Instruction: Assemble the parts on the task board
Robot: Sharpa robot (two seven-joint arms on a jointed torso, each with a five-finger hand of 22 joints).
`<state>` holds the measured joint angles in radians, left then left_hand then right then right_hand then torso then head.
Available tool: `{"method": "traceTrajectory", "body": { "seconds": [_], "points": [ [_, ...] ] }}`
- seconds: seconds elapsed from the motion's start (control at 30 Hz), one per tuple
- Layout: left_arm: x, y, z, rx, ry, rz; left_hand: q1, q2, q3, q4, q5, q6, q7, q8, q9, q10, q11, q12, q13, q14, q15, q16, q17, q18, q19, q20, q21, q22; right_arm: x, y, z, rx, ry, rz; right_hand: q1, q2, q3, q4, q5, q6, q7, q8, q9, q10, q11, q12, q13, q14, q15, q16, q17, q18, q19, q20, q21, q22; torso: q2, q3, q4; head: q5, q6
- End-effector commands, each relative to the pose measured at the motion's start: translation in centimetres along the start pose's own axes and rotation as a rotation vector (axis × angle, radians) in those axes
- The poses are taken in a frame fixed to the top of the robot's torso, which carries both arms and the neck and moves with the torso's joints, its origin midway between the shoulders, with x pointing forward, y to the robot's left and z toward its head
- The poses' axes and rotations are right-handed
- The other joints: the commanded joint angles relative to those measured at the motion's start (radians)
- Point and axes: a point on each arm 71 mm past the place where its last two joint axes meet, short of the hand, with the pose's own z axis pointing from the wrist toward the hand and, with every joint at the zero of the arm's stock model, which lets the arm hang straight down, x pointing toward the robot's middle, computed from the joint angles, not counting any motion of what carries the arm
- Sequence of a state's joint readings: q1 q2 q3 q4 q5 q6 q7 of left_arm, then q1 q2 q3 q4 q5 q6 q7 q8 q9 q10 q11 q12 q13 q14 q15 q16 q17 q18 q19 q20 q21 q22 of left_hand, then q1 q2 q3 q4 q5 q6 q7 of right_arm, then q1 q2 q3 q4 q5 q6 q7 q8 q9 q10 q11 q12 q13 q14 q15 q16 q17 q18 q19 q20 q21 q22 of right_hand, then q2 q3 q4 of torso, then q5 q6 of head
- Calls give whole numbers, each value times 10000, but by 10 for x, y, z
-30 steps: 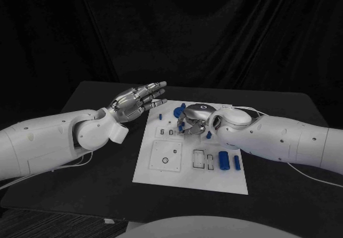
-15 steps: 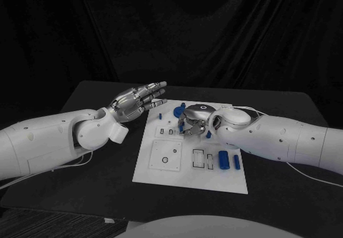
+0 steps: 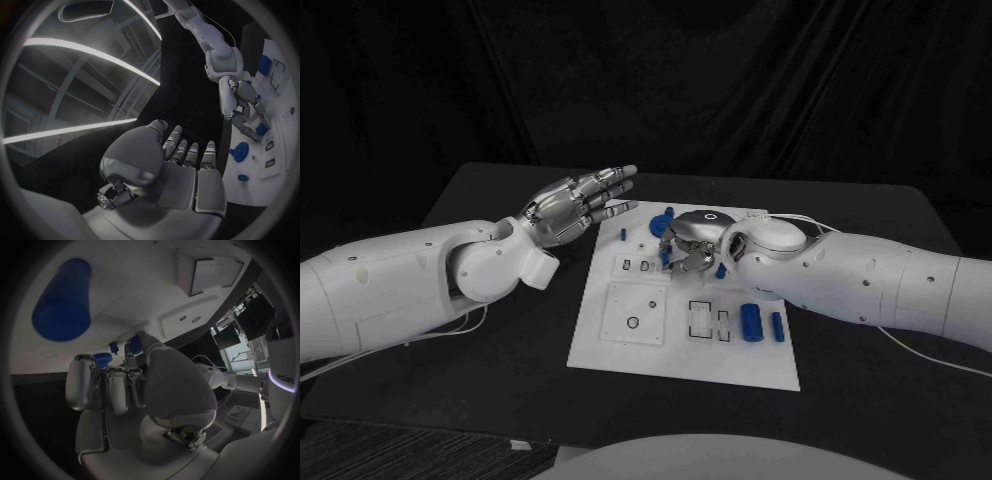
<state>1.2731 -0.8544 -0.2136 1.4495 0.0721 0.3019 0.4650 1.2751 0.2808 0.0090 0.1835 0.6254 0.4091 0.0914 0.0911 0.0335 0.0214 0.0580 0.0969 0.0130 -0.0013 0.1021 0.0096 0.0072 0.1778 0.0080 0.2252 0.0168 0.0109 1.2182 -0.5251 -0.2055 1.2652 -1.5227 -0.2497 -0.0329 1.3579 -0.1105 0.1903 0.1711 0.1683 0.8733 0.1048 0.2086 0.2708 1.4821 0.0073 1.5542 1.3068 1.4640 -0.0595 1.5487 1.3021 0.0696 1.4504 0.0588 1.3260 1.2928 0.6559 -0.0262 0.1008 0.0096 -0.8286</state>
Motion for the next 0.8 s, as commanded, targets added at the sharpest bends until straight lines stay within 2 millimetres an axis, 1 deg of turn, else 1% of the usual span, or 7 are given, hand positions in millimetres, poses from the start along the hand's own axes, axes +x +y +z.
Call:
{"method": "traceTrajectory", "body": {
  "seconds": [0.03, 0.13, 0.33, 0.4, 0.6, 0.67, 0.8],
  "points": [
    [2, 1, 1, 52, 158, -86, 43, -26, 554, -47, 170, 45, 49, 160, 177, -18, 126, 199, 91, 42, 75, -50, -46, 30, 22, 33, -106, -53, 3, -1, 0, 124, 138, -56, -53, -63, -142, 113, -266, -334, -10, -447, -398, 887, 14, 166, 2640, 946, 49, -88, 2230, -67, -60, -16, -307, 1942, 2, -5, 4, 8, 1],
    [2, 1, 1, 46, 155, -85, 43, -26, 554, -47, 170, 45, 49, 160, 177, -18, 126, 199, 91, 42, 75, -50, -46, 30, 22, 33, -106, -53, 2, -1, 0, 98, 113, -56, -35, -94, -182, 154, -326, -637, -58, -689, -595, 887, -26, 166, 2640, 944, 21, -95, 2221, -65, -54, -39, -323, 1943, 3, -2, 3, 10, 0],
    [2, 1, 1, 43, 152, -84, 39, -27, 567, -52, 170, 53, 54, 165, 178, -19, 129, 199, 91, 42, 76, -50, -46, 30, 25, 35, -105, -52, 1, -1, -1, 13, -65, -52, -51, -146, -240, 226, -445, -917, -129, -882, -773, 887, -82, 166, 2640, 932, -24, -128, 2176, -56, -68, -74, -375, 1933, -2, -2, 5, -2, -6],
    [1, 1, 1, 48, 146, -80, 39, -27, 567, -52, 170, 53, 54, 165, 178, -19, 129, 199, 91, 42, 76, -50, -46, 30, 25, 35, -105, -52, 0, -2, -1, -40, -195, -50, -137, -244, -325, 359, -687, -1036, -163, -960, -870, 887, -111, 166, 2640, 930, -48, -131, 2173, -55, -70, -98, -393, 1931, -2, -1, 8, -3, -4],
    [1, 1, 1, 51, 125, -70, 39, -27, 567, -52, 170, 53, 54, 165, 178, -19, 129, 199, 91, 42, 76, -50, -46, 30, 25, 35, -105, -52, -5, -2, -4, -193, -570, -58, -269, -507, -476, 761, -1106, -1002, -160, -961, -1006, 887, -117, 166, 2640, 925, -62, -150, 2148, -53, -71, -122, -433, 1927, 3, -3, 5, 10, 48],
    [1, 1, 1, 46, 122, -69, 34, -30, 579, -58, 170, 58, 57, 168, 179, -20, 132, 197, 91, 41, 77, -50, -46, 30, 28, 37, -103, -51, -10, -2, -5, -243, -747, -88, -475, -720, -633, 1145, -1183, -869, -142, -904, -1051, 887, -109, 166, 2640, 924, -61, -154, 2144, -56, -65, -128, -435, 1930, 4, -4, 2, 21, 61],
    [0, 1, 1, 56, 77, -48, 34, -30, 579, -58, 170, 58, 57, 168, 179, -20, 132, 197, 91, 41, 77, -50, -46, 30, 28, 37, -103, -51, -27, -2, -11, -409, -1337, -200, -931, -686, -716, 1231, -1184, -734, -91, -852, -1092, 887, -73, 166, 2640, 925, -36, -153, 2147, -55, -71, -118, -460, 1926, -4, -6, -5, 37, 64]
  ]
}}
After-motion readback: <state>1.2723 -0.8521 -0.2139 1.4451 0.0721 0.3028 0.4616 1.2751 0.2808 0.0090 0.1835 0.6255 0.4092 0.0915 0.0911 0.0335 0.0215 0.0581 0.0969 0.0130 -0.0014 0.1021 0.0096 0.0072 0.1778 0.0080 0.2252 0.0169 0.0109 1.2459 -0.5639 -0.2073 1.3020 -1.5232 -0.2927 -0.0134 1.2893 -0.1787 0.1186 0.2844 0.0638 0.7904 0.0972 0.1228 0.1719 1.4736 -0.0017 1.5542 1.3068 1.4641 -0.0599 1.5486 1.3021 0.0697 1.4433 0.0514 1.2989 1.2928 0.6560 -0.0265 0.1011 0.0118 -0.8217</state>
